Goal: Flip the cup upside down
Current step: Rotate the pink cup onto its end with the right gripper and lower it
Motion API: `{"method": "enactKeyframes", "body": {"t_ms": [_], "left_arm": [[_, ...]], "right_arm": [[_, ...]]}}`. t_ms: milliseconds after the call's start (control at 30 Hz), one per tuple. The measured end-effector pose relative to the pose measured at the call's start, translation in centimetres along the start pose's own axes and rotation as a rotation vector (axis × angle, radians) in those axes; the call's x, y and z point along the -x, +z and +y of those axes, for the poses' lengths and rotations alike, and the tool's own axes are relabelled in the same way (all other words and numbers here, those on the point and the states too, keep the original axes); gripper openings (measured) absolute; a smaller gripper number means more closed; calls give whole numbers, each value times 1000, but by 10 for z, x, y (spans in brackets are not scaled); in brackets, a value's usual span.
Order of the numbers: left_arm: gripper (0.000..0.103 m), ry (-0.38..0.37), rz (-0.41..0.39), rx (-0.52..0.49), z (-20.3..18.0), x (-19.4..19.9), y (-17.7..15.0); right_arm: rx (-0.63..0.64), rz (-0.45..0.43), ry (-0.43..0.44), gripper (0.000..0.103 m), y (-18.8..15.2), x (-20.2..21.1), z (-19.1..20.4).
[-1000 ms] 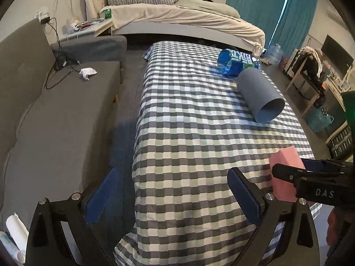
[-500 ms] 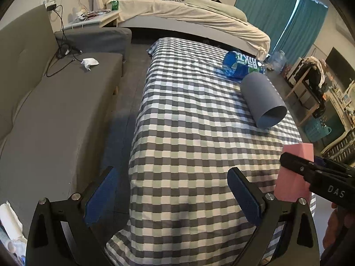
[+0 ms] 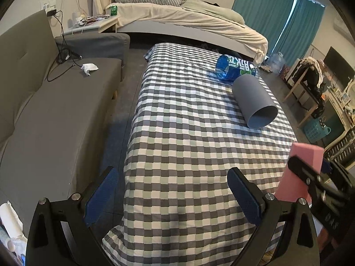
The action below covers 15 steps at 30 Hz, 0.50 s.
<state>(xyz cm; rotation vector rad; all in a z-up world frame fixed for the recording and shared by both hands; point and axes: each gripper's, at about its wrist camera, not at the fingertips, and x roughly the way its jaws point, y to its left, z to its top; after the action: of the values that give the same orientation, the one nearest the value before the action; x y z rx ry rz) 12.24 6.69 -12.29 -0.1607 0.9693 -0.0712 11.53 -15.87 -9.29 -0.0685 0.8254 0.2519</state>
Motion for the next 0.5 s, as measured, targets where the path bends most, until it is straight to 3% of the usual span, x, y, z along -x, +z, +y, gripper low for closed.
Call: {"method": "enactKeyframes", "body": {"t_ms": [333,433,500], "left_arm": [[101,-3,-25,-21,-13,10,-1],[101,1,-33,-19,-15,13,-1],[101,4,-35,-15,-16,13,-2]], "right_arm": [[-16,11,15,55,-31,17,-11],[-20,-29,16,55,-20,18,-14],[-4,-101,14,55,-7,17,-15]]}}
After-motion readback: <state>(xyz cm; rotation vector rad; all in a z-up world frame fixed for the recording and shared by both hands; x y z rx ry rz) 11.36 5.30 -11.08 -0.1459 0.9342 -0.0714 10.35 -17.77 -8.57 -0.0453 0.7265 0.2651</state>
